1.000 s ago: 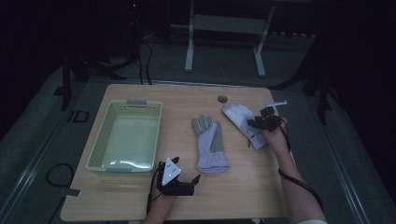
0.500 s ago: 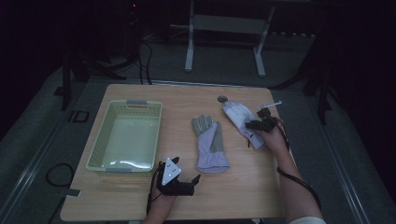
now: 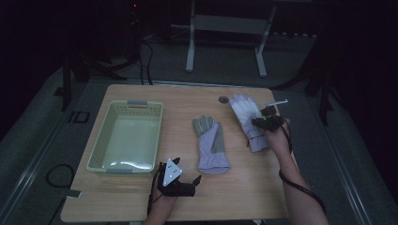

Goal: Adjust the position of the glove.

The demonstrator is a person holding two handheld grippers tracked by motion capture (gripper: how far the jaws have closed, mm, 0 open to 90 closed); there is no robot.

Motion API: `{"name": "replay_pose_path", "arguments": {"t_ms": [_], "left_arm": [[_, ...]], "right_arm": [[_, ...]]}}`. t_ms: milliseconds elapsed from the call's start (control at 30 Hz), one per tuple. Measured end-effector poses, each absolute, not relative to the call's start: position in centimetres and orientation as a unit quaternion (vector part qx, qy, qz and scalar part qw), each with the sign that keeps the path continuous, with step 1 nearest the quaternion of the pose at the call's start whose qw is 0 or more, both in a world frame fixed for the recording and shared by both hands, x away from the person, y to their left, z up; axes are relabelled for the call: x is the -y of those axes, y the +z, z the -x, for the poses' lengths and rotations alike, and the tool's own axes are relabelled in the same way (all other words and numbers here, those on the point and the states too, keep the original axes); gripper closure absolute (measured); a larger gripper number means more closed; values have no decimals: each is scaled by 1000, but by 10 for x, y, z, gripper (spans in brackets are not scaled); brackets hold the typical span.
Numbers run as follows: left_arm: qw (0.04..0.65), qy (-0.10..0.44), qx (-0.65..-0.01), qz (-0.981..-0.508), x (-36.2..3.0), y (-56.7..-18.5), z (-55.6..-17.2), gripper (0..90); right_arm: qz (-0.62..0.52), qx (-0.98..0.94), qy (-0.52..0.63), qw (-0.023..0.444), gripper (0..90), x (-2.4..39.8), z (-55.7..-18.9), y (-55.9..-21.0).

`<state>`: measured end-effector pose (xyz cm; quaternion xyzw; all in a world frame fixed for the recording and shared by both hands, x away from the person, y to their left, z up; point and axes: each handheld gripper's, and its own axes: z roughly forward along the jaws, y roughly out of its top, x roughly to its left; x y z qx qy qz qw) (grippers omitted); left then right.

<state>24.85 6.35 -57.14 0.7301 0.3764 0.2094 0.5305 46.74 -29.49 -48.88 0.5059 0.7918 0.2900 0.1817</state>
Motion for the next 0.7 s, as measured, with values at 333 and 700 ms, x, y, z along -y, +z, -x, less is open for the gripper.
{"name": "replay_pose_path", "arguments": {"t_ms": [333,700], "left_arm": [[530,209,-378,-730,-63,-571,-249,0],[526,217,-375,-732,-62,-571,-248,0]], "right_arm": [[-531,-755,325,203,794,303,-421,-440],[-582,-712,326,221,793,309,-365,-431]]}}
